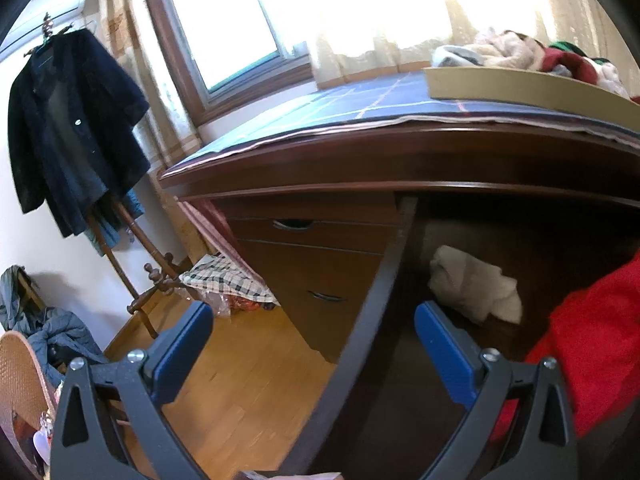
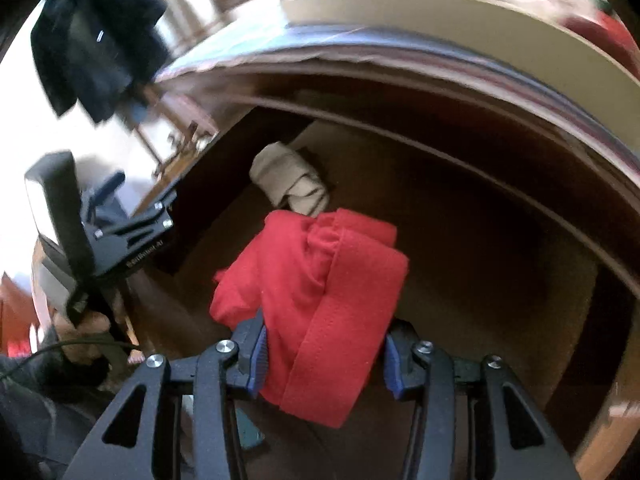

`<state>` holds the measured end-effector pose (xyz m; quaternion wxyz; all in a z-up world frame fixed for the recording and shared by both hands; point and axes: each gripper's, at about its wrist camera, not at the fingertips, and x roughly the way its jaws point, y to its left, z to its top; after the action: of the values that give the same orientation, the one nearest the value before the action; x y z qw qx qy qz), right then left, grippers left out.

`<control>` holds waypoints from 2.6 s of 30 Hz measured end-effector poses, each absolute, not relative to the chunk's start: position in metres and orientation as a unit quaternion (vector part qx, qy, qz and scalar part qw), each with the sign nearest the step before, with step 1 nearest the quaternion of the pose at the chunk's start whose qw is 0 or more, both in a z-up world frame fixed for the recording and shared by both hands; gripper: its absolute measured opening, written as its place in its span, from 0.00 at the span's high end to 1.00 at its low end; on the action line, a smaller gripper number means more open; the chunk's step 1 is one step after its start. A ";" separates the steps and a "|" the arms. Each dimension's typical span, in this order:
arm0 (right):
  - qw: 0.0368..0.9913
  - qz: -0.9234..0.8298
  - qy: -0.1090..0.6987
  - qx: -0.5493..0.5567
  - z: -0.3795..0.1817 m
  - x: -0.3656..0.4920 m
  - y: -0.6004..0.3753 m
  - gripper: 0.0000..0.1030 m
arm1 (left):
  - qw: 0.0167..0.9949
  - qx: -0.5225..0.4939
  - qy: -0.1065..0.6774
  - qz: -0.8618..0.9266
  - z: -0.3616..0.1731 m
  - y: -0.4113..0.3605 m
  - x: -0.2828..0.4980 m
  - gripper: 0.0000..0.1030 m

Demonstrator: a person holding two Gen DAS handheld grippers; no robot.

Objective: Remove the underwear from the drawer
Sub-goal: 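Grasp the red garment with the right gripper, then lift the red garment out of the drawer with the right gripper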

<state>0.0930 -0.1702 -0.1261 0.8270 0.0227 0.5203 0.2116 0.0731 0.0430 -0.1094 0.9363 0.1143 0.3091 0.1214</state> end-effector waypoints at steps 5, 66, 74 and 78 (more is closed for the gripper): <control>0.849 0.172 0.491 0.094 -0.119 0.067 -0.203 0.53 | 0.938 0.120 0.315 0.080 -0.107 0.023 0.069 0.00; 0.885 0.094 0.362 0.277 -0.103 -0.006 -0.305 0.53 | 0.938 0.121 0.324 0.002 -0.109 -0.008 0.057 0.00; 0.887 0.103 0.357 0.275 -0.099 -0.008 -0.304 0.53 | 0.941 0.114 0.318 -0.002 -0.107 -0.004 0.055 0.00; 0.894 0.087 0.366 0.243 -0.100 -0.007 -0.297 0.53 | 0.944 0.110 0.311 0.000 -0.105 0.000 0.054 0.00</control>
<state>-0.0074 -0.2975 -0.0997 0.8942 0.2426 0.3662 0.0867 0.0539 -0.0002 -0.1051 0.9441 0.1100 0.3108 0.0003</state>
